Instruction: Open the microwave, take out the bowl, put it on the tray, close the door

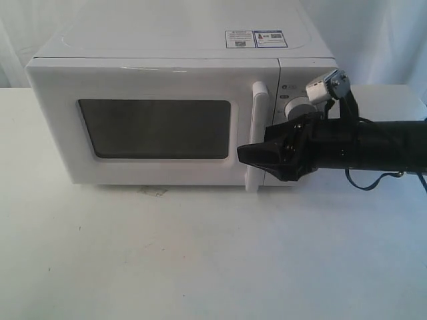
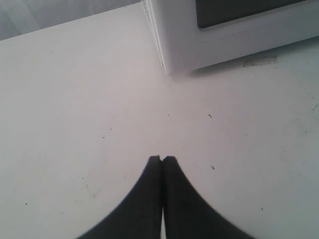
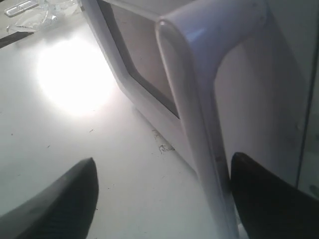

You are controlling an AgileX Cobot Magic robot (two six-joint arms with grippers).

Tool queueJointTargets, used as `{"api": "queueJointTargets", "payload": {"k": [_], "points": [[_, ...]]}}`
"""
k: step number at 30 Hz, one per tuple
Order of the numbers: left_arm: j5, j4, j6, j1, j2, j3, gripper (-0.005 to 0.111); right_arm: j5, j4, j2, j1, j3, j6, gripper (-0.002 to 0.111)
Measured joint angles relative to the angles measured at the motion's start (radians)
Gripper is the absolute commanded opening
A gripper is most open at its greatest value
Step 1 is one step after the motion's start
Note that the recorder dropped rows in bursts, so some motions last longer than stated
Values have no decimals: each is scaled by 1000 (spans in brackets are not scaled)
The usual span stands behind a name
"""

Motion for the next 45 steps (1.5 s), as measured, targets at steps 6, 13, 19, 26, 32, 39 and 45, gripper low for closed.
{"api": "queueJointTargets", "payload": {"k": [6,13,19,26,32,39,45], "points": [[0,0,0,0,0,0,0,10,-17,9,0,-12,0,69],[0,0,0,0,0,0,0,-17,-50,12,0,-30,0,68],[0,0,0,0,0,0,0,-16,-77,12,0,-43,0,68],[0,0,0,0,0,0,0,-8,-83,12,0,-45,0,68],[0,0,0,0,0,0,0,-8,-78,2,0,-43,0,64],[0,0,0,0,0,0,0,8,-59,8,-7,-41,0,58],[0,0,0,0,0,0,0,32,-42,19,-10,-39,4,58]]}}
